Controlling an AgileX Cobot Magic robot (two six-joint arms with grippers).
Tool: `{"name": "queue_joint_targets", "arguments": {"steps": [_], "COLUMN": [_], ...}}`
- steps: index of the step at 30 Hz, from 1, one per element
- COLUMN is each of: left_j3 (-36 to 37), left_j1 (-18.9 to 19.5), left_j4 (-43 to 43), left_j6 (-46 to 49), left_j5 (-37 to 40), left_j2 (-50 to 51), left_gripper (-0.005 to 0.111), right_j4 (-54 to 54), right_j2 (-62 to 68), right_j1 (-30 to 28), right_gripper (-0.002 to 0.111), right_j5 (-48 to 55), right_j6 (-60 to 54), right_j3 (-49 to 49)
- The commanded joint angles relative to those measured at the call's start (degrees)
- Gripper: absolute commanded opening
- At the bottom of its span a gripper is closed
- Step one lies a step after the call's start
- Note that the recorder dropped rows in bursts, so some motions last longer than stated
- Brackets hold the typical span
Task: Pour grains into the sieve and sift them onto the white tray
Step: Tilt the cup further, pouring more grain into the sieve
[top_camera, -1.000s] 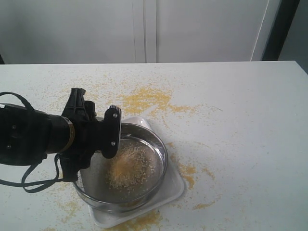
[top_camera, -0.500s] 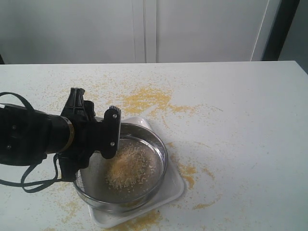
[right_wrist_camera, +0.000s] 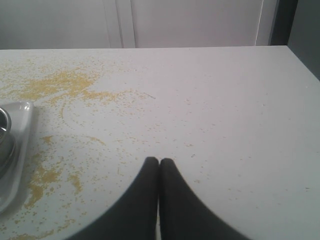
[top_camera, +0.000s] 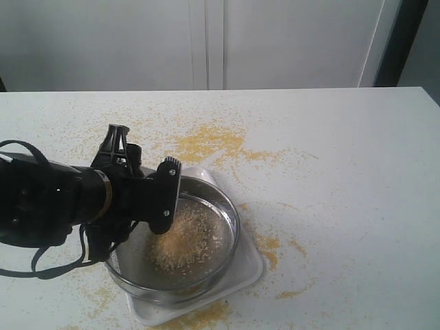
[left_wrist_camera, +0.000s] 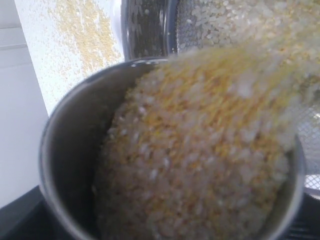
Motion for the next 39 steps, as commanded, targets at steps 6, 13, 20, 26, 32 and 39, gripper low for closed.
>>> {"name": "queue_joint_targets", "arguments": {"steps": [6, 13, 20, 26, 32, 39], "left_j3": [-0.3, -0.3, -0.3, -0.3, -0.3, -0.3], "left_j1": [-0.3, -0.3, -0.3, -0.3, -0.3, -1.7], "left_j4": [3.5, 5.0, 3.5, 3.5, 3.5, 3.9], "left_j6": [-0.2, 0.9, 1.0, 2.6, 3.2, 3.6], "left_j5": [1.9, 5.8, 3.1, 2.6, 3.0, 5.3], "left_j2": [-1.6, -2.2, -2.2, -2.2, -2.2, -2.2], "left_gripper": [0.0, 0.0, 0.0, 0.0, 0.0, 0.0], "right_j4": [-0.4, -0.4, -0.4, -0.4, -0.4, -0.4], "right_j2": [-0.3, -0.3, -0.3, -0.3, -0.3, -0.3], "right_j1": [0.1, 0.1, 0.1, 0.1, 0.1, 0.1], "right_gripper": [0.0, 0.0, 0.0, 0.0, 0.0, 0.0], "right_j5": [-0.5, -0.5, -0.5, -0.5, -0.5, -0.5], "right_j6": [0.2, 0.2, 0.2, 0.2, 0.2, 0.2], "right_j3": [0.3, 0.3, 0.3, 0.3, 0.3, 0.3]}}
